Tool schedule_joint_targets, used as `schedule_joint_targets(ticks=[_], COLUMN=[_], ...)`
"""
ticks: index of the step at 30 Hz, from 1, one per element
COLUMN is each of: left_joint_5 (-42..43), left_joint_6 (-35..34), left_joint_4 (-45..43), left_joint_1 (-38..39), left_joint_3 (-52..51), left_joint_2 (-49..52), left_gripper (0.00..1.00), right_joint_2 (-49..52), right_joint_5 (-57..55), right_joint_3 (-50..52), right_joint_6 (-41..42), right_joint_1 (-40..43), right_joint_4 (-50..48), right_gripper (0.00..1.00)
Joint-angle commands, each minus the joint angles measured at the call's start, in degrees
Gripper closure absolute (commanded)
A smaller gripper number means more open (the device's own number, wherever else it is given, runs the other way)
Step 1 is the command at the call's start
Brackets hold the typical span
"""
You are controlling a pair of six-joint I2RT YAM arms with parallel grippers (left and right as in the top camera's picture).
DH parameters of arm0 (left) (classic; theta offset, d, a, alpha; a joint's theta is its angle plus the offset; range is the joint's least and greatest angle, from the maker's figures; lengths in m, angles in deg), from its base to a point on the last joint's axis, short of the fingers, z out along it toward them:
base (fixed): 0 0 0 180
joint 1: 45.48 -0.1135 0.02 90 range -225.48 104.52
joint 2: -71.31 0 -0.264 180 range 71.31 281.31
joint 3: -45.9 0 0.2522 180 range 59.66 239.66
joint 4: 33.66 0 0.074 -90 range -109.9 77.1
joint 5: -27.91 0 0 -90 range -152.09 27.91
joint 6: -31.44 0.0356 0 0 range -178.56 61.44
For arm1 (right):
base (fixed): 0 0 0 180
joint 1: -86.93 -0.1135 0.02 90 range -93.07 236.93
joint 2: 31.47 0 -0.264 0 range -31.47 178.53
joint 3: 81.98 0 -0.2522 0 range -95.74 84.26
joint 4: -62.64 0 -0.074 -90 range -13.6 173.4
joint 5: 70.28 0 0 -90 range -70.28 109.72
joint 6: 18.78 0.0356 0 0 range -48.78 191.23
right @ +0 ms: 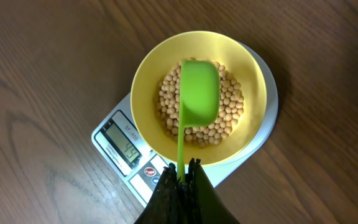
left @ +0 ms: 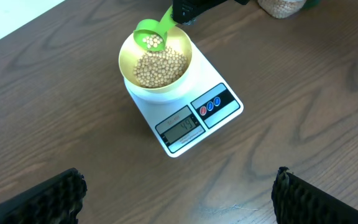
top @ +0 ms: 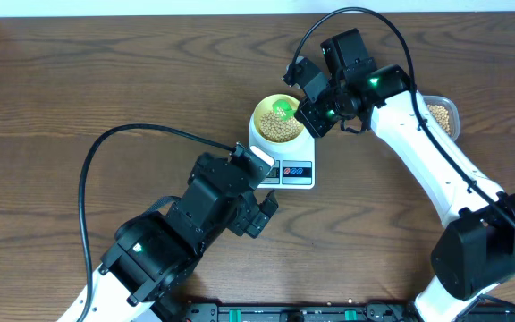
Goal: Scoop item into bowl and weigh 50g on scale
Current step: 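Tilt the scoop slowly with the right gripper, trickling soybeans into bowl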
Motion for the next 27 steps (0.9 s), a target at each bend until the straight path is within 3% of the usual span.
schedule_joint_targets(ticks=[1,27], left_joint_5=[-0.7,-0.7], left_joint_6=[0.8,0.8], left_joint_4=[0.0,0.0], left_joint_1=[-0.2,-0.2], left_joint_3=[1.7,1.7], left_joint_2=[-0.3,-0.3], left_gripper=[0.02,0.02], right_joint_2=[0.5,0.5], right_joint_5=[0.2,0.2], right_joint_3=[-1.3,-1.3], right_joint_6=[-1.3,-3.4], right_joint_1=[-0.3,-0.8], right_joint_4=[-0.5,-0.6], right_gripper=[0.99,0.99])
